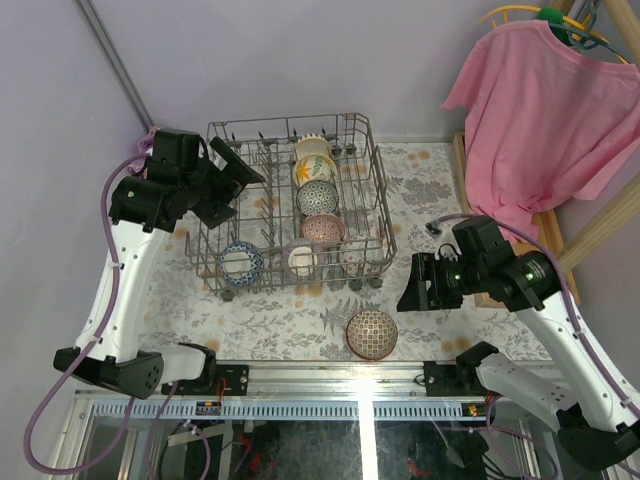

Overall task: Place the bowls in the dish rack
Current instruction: Pick up the bowl from the center of the board.

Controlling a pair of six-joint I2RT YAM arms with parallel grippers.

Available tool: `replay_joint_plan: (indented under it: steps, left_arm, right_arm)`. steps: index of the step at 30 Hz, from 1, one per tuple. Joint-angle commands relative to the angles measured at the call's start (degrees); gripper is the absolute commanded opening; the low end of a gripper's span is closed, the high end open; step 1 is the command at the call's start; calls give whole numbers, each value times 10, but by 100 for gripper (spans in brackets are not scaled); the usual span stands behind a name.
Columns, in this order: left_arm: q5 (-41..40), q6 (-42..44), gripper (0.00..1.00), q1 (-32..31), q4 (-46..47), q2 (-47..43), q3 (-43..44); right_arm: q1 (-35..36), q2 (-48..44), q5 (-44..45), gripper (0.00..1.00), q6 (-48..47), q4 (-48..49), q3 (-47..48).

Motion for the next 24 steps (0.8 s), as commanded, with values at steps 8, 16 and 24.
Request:
replay_joint_plan:
  steps: [8,16,24]
  left_arm:
    - [-13,-3,100,-1,-12,-12,13]
    - [-18,-3,100,-1,-10,-5,21]
    - [-20,-1,100,0,-9,-3,17]
  right_arm:
    - [124,81,-11,63,-74,17,34]
    - [371,110,164,63,7,58,44]
    - [468,143,231,60,-19,59,8]
